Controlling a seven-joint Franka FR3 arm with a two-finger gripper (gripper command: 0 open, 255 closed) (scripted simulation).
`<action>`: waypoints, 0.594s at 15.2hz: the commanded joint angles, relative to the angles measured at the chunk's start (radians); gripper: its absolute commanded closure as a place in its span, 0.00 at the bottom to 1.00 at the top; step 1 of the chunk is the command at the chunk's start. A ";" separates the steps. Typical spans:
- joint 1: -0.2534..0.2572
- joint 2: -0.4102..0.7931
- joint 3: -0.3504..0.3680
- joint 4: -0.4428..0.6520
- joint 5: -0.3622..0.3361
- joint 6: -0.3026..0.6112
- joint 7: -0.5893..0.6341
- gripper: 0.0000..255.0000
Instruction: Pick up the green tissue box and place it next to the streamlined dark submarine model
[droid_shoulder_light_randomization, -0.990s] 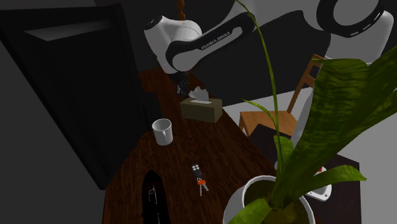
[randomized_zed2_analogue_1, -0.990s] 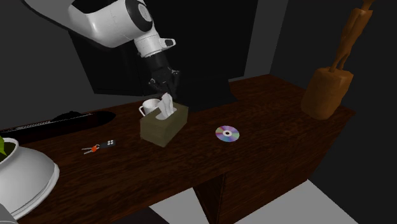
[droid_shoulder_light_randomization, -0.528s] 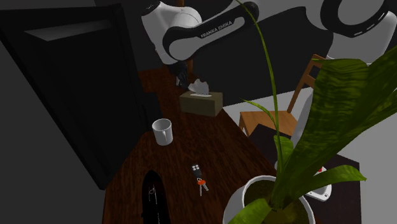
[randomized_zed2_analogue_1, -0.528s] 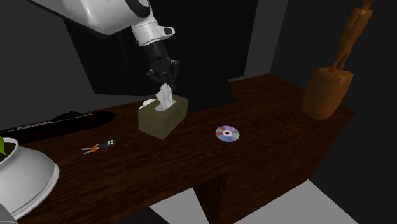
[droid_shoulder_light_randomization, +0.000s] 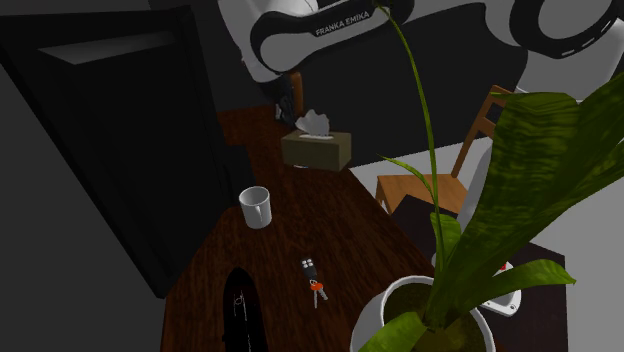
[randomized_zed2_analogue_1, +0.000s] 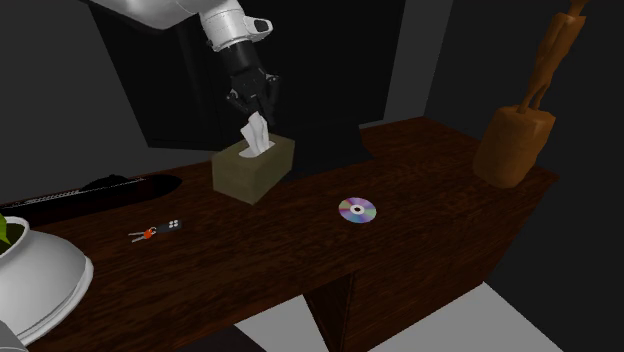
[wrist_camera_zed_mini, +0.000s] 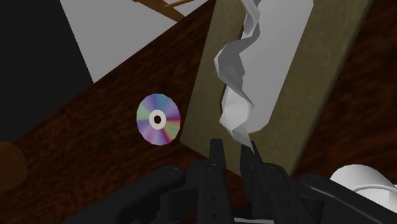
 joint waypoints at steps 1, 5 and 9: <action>0.001 0.003 0.001 0.030 0.000 -0.026 -0.009 1.00; 0.002 0.004 0.002 0.083 0.001 -0.076 -0.025 1.00; 0.004 0.009 0.004 0.141 0.000 -0.127 -0.041 1.00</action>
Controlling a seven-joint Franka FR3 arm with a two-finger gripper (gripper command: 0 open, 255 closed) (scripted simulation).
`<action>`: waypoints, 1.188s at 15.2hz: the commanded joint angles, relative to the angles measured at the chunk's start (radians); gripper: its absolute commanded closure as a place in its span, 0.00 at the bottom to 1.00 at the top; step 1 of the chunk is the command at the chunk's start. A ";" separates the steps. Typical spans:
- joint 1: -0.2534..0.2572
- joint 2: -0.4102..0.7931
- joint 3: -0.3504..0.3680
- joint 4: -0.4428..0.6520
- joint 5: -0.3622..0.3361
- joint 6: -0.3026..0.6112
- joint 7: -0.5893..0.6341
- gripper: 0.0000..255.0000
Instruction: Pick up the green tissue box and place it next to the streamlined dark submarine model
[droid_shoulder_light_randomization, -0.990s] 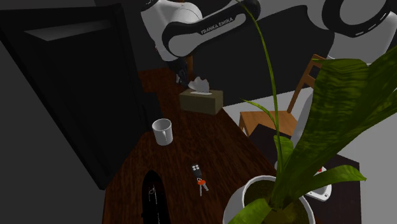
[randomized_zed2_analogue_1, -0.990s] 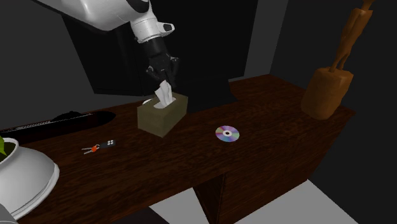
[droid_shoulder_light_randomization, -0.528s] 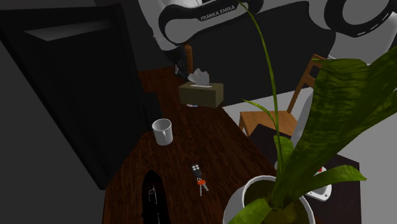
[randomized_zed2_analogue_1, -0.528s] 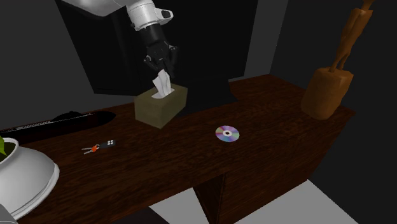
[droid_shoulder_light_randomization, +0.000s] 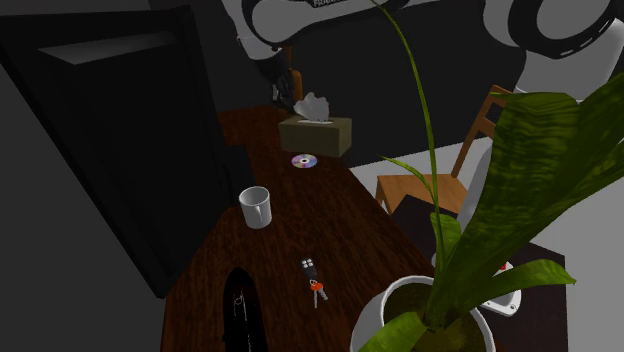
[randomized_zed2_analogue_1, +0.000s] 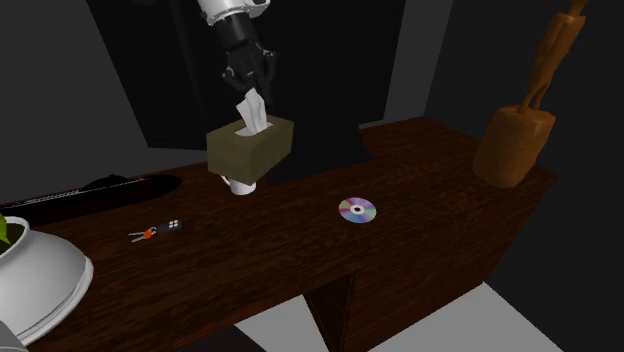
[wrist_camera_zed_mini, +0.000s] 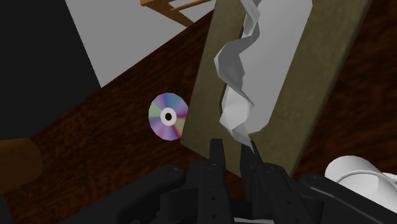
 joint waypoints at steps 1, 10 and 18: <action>0.000 0.002 0.000 0.030 -0.001 -0.026 -0.011 1.00; 0.057 -0.156 0.056 -0.114 0.074 -0.067 0.085 1.00; 0.133 -0.291 0.137 -0.220 0.172 -0.125 0.213 1.00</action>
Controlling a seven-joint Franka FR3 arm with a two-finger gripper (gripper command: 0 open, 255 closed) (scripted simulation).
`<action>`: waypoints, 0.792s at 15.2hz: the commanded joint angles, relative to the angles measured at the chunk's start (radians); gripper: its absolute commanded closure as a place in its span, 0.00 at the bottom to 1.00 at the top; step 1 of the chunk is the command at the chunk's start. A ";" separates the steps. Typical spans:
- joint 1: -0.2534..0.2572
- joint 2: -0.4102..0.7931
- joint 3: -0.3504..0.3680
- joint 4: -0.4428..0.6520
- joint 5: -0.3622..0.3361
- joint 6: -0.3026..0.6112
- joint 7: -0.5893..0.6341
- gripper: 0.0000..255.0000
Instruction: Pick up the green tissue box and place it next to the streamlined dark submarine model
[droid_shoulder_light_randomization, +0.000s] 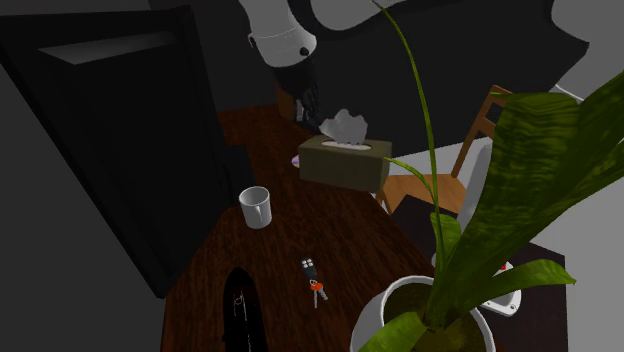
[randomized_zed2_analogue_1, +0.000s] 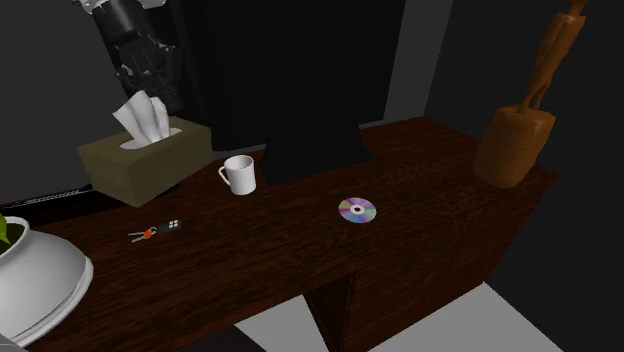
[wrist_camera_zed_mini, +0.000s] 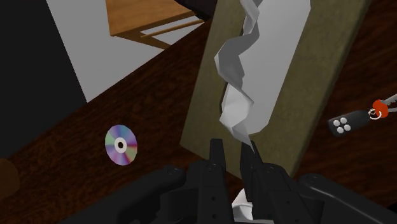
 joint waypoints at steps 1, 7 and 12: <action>0.020 -0.025 0.025 -0.018 0.026 -0.015 0.039 1.00; 0.077 -0.082 0.103 -0.040 0.105 -0.070 0.154 1.00; 0.120 -0.100 0.180 -0.027 0.171 -0.116 0.263 1.00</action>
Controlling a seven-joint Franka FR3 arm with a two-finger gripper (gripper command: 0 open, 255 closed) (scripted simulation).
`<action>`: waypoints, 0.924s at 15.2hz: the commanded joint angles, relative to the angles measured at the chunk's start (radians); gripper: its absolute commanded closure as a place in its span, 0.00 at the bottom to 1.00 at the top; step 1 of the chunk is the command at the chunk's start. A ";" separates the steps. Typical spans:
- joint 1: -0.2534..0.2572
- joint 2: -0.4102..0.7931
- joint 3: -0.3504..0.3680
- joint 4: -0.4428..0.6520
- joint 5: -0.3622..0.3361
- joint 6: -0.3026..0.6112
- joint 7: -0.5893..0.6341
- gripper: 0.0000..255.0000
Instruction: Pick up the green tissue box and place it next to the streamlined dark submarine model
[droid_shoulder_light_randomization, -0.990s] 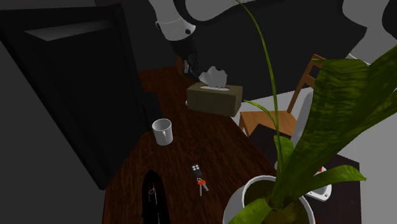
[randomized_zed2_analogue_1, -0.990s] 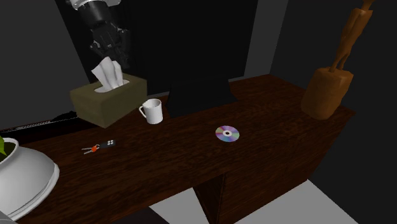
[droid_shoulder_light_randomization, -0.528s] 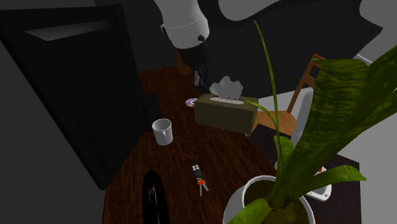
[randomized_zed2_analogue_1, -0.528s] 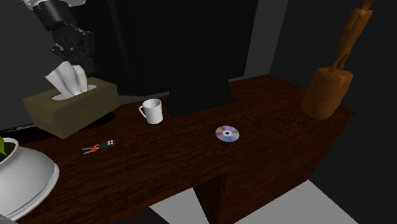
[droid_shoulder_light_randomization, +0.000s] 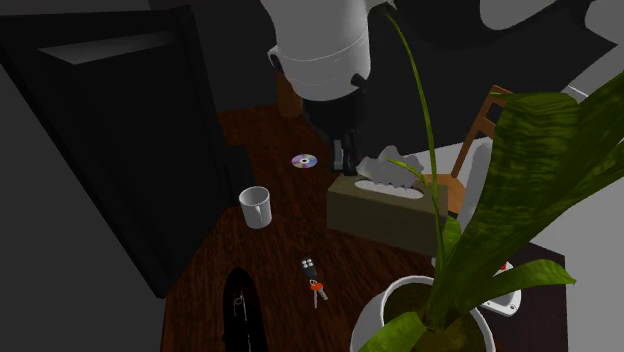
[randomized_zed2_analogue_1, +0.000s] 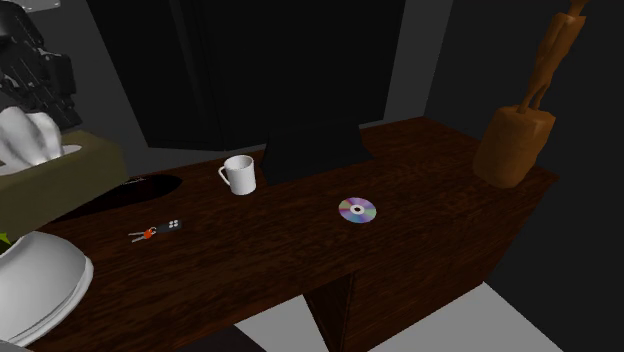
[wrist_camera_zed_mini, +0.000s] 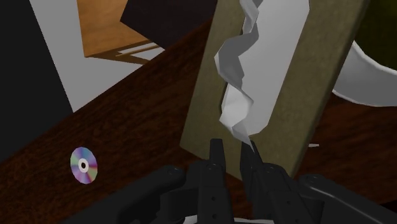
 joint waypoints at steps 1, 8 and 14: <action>0.015 0.002 0.035 0.018 0.025 -0.022 0.049 1.00; 0.057 0.037 0.171 0.089 0.102 -0.076 0.234 1.00; 0.078 0.133 0.323 0.192 0.134 -0.109 0.433 1.00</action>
